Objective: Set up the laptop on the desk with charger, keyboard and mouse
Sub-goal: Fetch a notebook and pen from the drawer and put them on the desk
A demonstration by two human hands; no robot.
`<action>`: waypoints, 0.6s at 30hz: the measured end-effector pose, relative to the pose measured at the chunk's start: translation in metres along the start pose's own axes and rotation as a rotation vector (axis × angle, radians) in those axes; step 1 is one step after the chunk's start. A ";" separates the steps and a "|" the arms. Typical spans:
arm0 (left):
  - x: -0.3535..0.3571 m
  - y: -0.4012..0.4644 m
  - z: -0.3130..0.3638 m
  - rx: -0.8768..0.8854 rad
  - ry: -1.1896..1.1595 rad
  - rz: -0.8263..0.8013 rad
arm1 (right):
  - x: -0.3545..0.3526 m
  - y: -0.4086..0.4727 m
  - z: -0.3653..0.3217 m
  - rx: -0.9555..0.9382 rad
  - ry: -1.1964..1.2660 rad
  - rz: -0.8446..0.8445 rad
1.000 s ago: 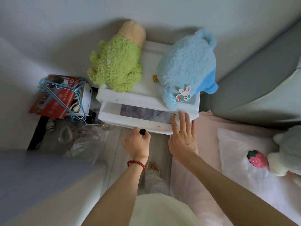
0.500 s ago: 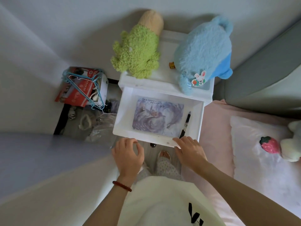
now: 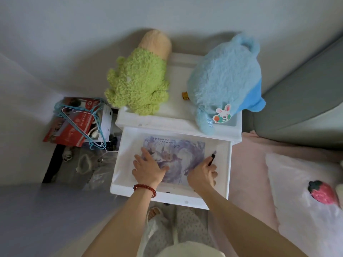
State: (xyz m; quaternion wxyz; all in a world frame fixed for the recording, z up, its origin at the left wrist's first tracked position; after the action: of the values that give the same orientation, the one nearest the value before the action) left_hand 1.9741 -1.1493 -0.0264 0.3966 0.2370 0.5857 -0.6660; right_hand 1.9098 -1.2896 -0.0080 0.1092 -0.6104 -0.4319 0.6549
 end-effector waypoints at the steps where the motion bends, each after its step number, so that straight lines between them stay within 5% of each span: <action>1: 0.001 0.001 0.001 0.007 -0.001 0.021 | 0.001 0.000 -0.003 -0.018 -0.010 0.027; 8: -0.020 0.005 -0.004 -0.042 -0.398 0.021 | 0.004 0.001 -0.008 -0.026 0.005 0.043; 11: -0.034 -0.003 -0.004 0.008 -0.386 0.087 | 0.002 0.002 -0.005 -0.070 -0.001 0.038; 18: -0.076 -0.045 -0.012 -0.032 -0.584 0.102 | -0.029 -0.024 -0.004 -0.363 -0.224 0.062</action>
State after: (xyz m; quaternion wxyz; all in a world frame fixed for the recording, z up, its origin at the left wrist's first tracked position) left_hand 1.9789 -1.1184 0.0569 0.5849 0.0583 0.4448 -0.6757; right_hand 1.9103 -1.2926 0.0298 -0.0715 -0.5567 -0.5331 0.6330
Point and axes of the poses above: each hand's wrist, its own y-axis towards the middle knuckle, its own x-axis out of the palm, z = x × y, the point moved 2 cm from there along y, towards the middle knuckle, and after that the axes turned 3 degrees about x, right-handed, at the moved point
